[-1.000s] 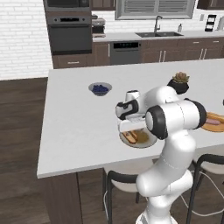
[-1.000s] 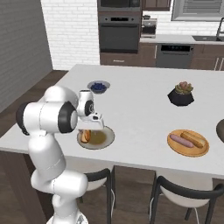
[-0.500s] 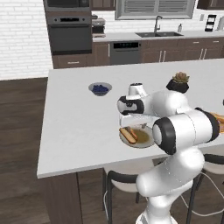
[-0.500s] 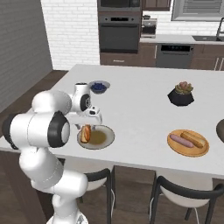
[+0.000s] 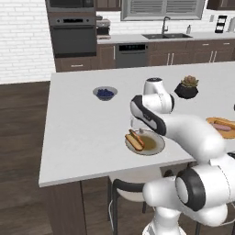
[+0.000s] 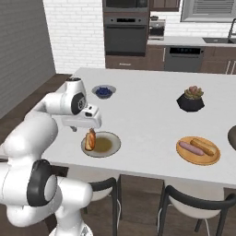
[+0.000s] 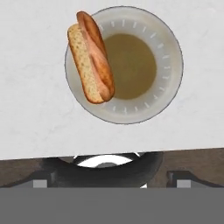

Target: Place one bun and one sausage from the bowl on each plate.

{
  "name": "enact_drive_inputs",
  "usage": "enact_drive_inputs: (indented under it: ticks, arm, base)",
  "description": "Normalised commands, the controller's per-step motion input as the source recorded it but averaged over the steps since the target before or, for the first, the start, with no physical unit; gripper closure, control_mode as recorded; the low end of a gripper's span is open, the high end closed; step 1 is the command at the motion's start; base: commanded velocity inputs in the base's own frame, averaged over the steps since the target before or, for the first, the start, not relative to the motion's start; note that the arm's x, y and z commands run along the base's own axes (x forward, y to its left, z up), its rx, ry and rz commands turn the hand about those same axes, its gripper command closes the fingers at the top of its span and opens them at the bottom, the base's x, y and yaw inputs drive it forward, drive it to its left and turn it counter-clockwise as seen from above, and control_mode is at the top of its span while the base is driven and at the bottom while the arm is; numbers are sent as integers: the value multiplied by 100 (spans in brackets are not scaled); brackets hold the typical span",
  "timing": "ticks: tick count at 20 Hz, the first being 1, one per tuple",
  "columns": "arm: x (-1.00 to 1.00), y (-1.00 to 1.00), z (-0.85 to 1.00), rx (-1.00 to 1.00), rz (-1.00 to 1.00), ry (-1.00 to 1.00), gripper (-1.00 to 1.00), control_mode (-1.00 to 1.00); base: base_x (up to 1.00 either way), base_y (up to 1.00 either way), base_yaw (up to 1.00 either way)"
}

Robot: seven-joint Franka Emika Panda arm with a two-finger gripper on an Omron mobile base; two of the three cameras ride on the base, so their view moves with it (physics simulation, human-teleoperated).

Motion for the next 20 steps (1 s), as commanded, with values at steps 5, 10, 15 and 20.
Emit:
enact_drive_inputs:
  ticks: [5, 10, 15, 20]
  arm:
    - [-99, 0, 57, 0, -4, -25, -100, -100]
    - [-69, 0, 13, 0, 0, -26, -100, -100]
    - [-29, 0, 0, 0, 0, -10, -100, -100]
    - [0, 0, 0, 0, 0, 0, -100, -100]
  base:
    - [0, 0, 0]
    - [0, 0, 0]
    - [0, 0, 0]
    - [0, 0, 0]
